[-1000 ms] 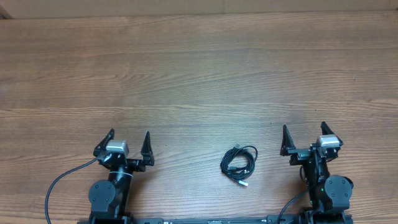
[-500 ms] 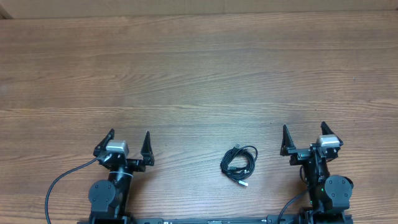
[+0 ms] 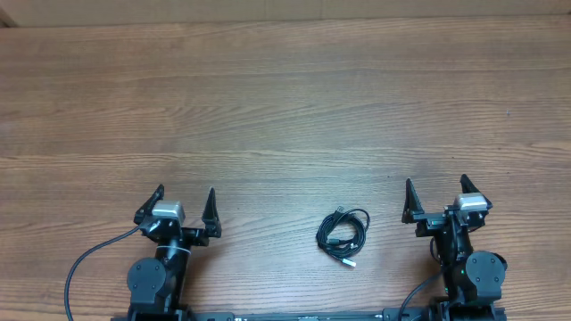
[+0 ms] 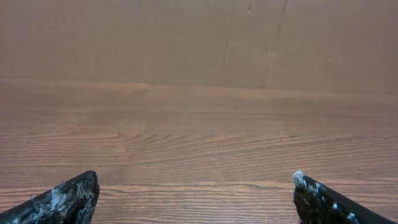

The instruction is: Untangle cables

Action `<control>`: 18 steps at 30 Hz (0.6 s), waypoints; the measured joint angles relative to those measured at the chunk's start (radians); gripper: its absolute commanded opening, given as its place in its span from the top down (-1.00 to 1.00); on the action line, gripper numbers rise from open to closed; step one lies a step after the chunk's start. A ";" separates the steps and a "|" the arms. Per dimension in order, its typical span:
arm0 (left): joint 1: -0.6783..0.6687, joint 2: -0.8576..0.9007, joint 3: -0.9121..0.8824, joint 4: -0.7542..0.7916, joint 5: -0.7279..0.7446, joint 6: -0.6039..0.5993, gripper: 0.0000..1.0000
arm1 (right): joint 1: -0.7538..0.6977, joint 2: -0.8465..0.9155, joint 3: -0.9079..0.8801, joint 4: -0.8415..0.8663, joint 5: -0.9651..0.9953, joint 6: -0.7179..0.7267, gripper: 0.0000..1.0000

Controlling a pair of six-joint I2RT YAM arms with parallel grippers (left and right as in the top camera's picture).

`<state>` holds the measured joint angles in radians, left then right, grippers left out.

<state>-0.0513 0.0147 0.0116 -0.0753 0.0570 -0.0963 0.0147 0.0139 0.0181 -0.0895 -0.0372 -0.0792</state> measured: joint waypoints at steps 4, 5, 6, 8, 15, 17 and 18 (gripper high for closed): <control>0.000 0.000 0.000 0.000 0.000 0.000 -0.99 | 0.000 0.000 0.000 -0.001 0.000 0.000 -1.00; 0.000 0.000 0.000 0.000 0.000 0.000 -0.99 | 0.000 0.000 0.000 0.000 0.000 0.000 -1.00; 0.000 0.000 0.000 0.000 0.000 0.000 -0.99 | 0.000 0.000 0.000 0.000 0.000 0.000 -1.00; 0.000 0.000 0.000 0.000 0.000 0.000 -0.99 | 0.000 0.000 0.000 0.000 0.000 0.000 -1.00; 0.000 0.000 0.000 0.000 0.000 0.000 -0.99 | 0.000 0.000 0.000 0.021 -0.061 0.000 -1.00; 0.000 0.000 0.000 0.000 0.000 0.000 -0.99 | 0.000 0.000 0.000 0.037 -0.079 0.001 -1.00; 0.000 0.000 0.000 0.000 0.000 0.000 -0.99 | 0.000 0.000 0.000 0.058 -0.082 0.000 -1.00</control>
<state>-0.0513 0.0147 0.0116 -0.0750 0.0570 -0.0963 0.0147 0.0139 0.0181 -0.0319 -0.1196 -0.0788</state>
